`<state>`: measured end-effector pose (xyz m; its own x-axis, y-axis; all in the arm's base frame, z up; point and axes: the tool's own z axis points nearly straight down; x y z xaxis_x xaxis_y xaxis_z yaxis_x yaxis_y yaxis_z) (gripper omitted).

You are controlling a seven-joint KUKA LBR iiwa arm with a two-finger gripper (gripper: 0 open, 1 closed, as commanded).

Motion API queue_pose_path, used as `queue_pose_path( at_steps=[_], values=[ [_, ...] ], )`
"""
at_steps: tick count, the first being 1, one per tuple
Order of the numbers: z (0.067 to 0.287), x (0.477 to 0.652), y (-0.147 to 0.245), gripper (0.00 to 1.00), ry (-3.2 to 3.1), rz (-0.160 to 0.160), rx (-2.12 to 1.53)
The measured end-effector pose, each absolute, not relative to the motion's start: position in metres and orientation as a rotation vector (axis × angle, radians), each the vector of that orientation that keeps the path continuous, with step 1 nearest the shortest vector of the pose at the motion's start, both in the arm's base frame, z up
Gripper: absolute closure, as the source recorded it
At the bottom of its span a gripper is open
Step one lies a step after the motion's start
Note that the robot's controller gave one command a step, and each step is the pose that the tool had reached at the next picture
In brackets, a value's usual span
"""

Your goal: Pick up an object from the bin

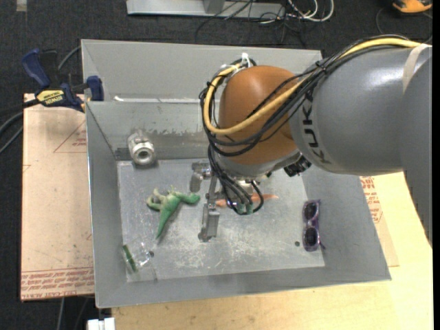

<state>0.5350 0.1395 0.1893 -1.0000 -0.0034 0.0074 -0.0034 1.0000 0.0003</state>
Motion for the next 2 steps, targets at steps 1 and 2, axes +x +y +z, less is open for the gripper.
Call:
queue_pose_path(
  at_steps=[1,2],
  values=[
    [0.194,0.537,0.139,0.00,-3.142,-0.002,-0.001],
    [0.099,0.552,0.142,0.00,-3.135,-0.003,0.173]
  ],
)
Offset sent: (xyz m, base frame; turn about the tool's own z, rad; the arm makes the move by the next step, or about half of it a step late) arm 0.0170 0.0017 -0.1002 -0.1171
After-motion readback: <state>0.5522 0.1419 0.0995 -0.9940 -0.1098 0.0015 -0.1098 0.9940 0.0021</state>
